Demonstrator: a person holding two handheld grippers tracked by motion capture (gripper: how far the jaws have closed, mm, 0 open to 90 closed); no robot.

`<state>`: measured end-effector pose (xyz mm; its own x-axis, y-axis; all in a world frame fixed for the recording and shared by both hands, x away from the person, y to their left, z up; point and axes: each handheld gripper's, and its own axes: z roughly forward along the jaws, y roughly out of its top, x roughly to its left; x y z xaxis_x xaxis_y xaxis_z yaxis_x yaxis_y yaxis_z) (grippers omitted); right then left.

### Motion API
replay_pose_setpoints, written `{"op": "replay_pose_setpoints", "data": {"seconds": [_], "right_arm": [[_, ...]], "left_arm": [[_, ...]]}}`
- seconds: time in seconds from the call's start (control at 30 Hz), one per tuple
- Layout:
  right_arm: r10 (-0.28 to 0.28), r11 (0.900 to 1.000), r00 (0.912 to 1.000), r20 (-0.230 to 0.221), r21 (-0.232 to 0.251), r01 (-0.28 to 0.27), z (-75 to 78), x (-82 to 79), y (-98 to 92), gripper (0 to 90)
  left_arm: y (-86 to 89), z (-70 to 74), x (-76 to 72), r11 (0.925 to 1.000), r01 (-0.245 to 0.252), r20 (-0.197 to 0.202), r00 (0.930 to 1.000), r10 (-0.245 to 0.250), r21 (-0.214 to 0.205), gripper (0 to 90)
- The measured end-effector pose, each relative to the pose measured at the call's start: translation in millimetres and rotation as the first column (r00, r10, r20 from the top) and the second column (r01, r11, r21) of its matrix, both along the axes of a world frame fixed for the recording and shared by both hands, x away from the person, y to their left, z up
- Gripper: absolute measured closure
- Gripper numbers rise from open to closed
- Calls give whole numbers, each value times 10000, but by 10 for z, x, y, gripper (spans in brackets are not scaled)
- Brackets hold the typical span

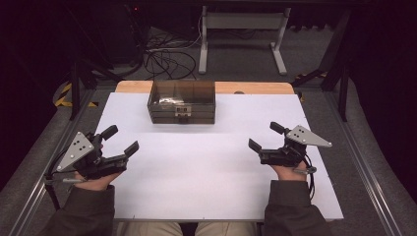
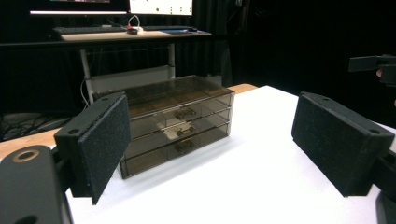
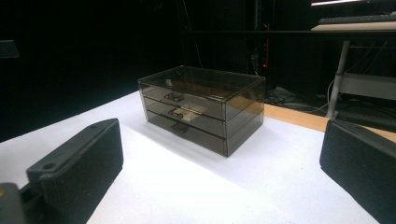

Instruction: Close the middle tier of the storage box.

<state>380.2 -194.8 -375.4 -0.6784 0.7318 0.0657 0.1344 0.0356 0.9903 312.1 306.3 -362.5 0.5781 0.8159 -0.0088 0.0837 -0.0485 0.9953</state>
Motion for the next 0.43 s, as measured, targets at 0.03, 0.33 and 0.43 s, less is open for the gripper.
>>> {"op": "replay_pose_setpoints", "data": {"seconds": [0.03, 0.33, 0.43], "right_arm": [[17, 10000, 10000, 0, -8, -17, 2, -2, 1, 1], [47, 10000, 10000, -12, -62, -47, 5, -4, 7, 2], [55, 9999, 10000, -29, -87, -55, 0, 0, 17, 2]], "left_arm": [[3, -5, -4, 10000, -4, -11, 10000, 4, -32, 130], [13, -14, -7, 9999, 110, -55, 9999, -110, -14, 130], [17, -15, -7, 9999, 120, -51, 9999, -120, -29, 130]]}}
